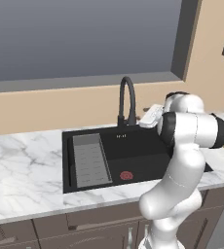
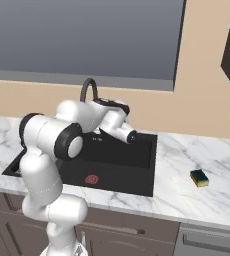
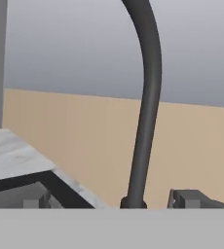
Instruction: Soak the sponge with water for a few seconds and then drop it inside the sink.
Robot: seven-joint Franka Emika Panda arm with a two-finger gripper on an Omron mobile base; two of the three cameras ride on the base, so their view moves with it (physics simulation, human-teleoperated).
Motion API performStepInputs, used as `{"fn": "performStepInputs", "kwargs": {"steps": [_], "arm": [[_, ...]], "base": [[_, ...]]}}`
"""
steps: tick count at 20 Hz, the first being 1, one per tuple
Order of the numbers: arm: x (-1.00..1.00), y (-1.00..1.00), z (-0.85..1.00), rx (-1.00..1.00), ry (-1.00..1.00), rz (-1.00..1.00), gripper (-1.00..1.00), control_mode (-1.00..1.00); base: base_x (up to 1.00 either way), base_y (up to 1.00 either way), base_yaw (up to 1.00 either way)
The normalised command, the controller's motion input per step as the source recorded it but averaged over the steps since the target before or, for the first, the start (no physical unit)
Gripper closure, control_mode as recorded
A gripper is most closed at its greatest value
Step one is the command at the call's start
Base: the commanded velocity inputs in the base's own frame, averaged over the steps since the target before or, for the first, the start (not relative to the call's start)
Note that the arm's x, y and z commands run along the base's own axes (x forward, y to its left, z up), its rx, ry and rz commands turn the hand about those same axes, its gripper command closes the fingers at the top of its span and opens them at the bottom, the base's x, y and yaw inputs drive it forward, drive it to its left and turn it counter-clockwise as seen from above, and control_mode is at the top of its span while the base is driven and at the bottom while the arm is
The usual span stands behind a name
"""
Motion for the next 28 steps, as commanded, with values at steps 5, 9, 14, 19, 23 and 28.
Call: {"fn": "performStepInputs", "kwargs": {"steps": [5,9,14,19,23,28], "arm": [[0.26,0.00,0.00,0.00,-0.02,0.04,-1.00,-1.00],[0.22,0.00,0.00,0.00,0.00,0.04,-1.00,-1.00],[0.19,0.00,0.00,0.00,0.00,0.03,-1.00,-1.00],[0.12,0.00,-0.05,0.00,0.00,0.00,-1.00,-1.00],[0.11,0.00,-0.15,0.00,0.00,0.00,-1.00,-1.00],[0.11,0.00,-0.17,0.00,0.00,0.00,-1.00,-1.00]], "base": [[0.00,0.00,0.00],[0.00,0.00,0.00],[0.00,0.00,0.00],[0.00,0.00,0.00],[0.00,0.00,0.00],[0.00,0.00,0.00]]}}
